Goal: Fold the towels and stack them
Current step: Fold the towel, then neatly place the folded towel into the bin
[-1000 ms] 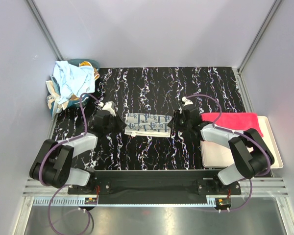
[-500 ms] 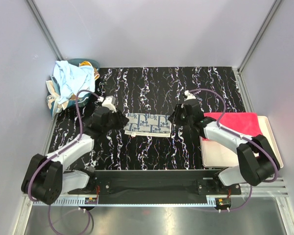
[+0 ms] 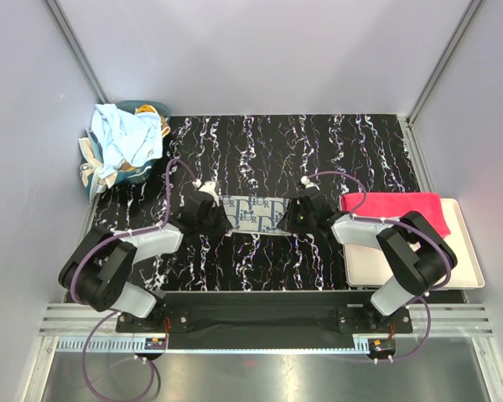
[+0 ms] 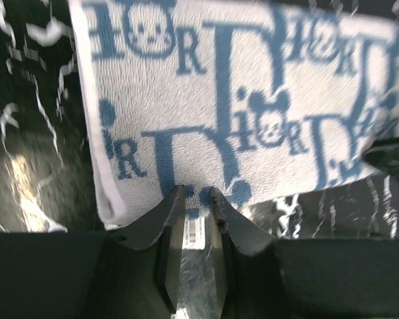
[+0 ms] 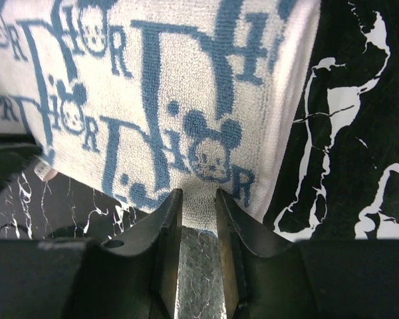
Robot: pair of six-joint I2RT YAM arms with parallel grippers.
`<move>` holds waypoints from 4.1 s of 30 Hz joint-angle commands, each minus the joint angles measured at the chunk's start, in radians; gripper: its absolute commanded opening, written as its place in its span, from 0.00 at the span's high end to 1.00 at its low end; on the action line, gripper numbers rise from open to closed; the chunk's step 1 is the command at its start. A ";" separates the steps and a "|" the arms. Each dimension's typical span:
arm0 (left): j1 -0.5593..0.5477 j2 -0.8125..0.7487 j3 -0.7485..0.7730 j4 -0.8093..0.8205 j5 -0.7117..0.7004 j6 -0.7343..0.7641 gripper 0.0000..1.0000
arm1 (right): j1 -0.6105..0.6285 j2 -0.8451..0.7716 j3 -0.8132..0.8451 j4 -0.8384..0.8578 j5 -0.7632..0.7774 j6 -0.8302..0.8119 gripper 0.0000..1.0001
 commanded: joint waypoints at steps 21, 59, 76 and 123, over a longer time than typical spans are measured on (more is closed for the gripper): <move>-0.006 -0.121 0.022 -0.016 -0.019 0.013 0.74 | -0.036 -0.102 0.117 -0.246 0.234 -0.060 0.42; -0.006 -0.541 -0.024 -0.199 -0.046 0.052 0.75 | 0.048 0.097 0.191 -0.353 0.367 -0.065 1.00; -0.107 -0.669 -0.206 -0.061 -0.023 -0.014 0.78 | 0.017 -0.546 0.185 -0.861 0.619 -0.092 1.00; -0.132 -0.779 -0.338 0.025 -0.007 -0.005 0.78 | -0.694 -0.635 0.390 -0.869 0.429 -0.732 1.00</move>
